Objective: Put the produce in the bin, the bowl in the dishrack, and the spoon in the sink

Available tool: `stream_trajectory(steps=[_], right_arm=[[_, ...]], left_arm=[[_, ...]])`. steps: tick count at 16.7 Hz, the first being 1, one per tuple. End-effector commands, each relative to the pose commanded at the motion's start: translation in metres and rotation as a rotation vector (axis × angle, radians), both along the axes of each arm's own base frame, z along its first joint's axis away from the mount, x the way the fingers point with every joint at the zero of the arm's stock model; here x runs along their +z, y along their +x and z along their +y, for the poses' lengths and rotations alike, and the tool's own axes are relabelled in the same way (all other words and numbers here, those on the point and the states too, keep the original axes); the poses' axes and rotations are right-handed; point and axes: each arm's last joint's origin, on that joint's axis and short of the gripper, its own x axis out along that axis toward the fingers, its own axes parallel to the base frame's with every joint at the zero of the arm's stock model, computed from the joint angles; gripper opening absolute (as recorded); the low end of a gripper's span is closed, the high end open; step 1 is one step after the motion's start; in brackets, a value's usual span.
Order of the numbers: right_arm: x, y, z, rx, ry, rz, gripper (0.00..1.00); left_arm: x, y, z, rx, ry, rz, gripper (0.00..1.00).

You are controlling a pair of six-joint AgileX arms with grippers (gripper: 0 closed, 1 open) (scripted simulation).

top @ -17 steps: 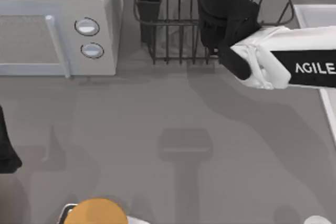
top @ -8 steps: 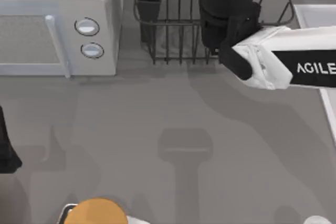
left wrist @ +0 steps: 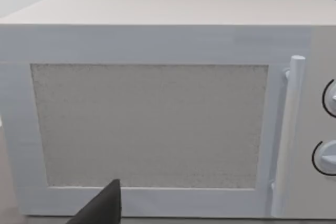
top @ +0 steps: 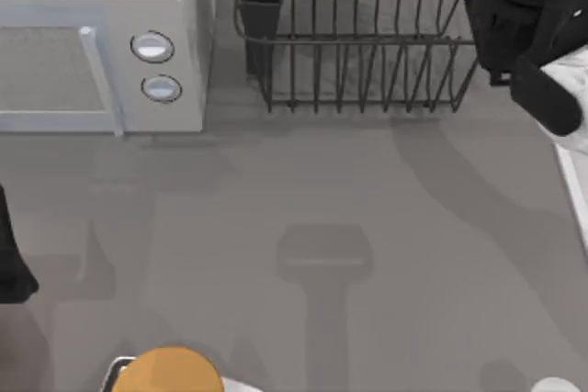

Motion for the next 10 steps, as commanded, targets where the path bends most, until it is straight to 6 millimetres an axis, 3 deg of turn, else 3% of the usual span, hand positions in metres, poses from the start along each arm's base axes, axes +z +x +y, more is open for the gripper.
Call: stream_trajectory(steps=[3, 5, 7, 10], right_arm=[[0.026, -0.039, -0.048, 0.003, 0.010, -0.017, 1.00], [0.032, -0.071, -0.080, 0.005, 0.011, -0.021, 1.00], [0.030, -0.107, -0.109, 0.006, 0.012, -0.025, 1.00], [0.009, -0.158, -0.144, 0.004, 0.009, -0.019, 1.00]], left_arm=[[0.000, 0.000, 0.000, 0.000, 0.000, 0.000, 1.00], [0.000, 0.000, 0.000, 0.000, 0.000, 0.000, 1.00], [0.000, 0.000, 0.000, 0.000, 0.000, 0.000, 1.00], [0.000, 0.000, 0.000, 0.000, 0.000, 0.000, 1.00]])
